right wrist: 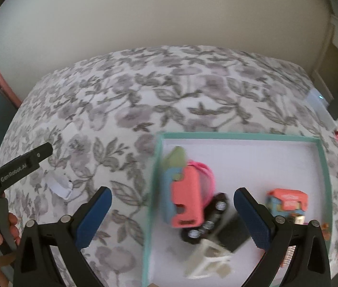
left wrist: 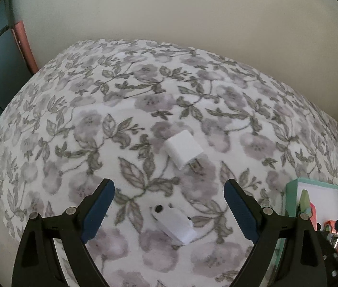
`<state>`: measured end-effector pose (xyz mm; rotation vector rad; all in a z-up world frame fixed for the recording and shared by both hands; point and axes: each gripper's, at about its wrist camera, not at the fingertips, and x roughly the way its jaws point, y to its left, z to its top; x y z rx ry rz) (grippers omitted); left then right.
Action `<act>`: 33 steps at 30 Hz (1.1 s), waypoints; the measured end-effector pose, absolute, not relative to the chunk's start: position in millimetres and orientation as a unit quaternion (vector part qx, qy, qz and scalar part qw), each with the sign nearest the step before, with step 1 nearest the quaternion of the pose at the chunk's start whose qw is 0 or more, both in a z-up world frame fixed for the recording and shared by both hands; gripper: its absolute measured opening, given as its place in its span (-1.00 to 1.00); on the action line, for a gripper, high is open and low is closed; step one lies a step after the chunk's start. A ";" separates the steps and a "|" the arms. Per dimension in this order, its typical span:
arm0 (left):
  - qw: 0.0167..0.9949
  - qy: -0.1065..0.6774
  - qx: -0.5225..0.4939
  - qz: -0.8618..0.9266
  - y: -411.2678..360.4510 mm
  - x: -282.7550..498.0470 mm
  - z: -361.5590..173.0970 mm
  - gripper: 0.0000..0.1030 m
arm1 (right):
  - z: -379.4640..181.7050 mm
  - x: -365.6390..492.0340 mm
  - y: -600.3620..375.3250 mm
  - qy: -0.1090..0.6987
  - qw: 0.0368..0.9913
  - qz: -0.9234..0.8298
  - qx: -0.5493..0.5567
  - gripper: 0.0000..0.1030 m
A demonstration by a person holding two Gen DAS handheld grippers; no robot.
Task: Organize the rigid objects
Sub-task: 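Move the left gripper to the white oval device on the bed, then close the left gripper on the white oval device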
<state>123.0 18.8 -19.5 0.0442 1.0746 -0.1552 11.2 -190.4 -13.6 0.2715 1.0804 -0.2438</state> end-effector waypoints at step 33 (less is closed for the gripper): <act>0.767 0.632 -0.014 -0.106 30.0 118.1 -80.5 0.74 | -40.3 43.7 -159.9 0.533 0.833 -0.096 0.115 1.00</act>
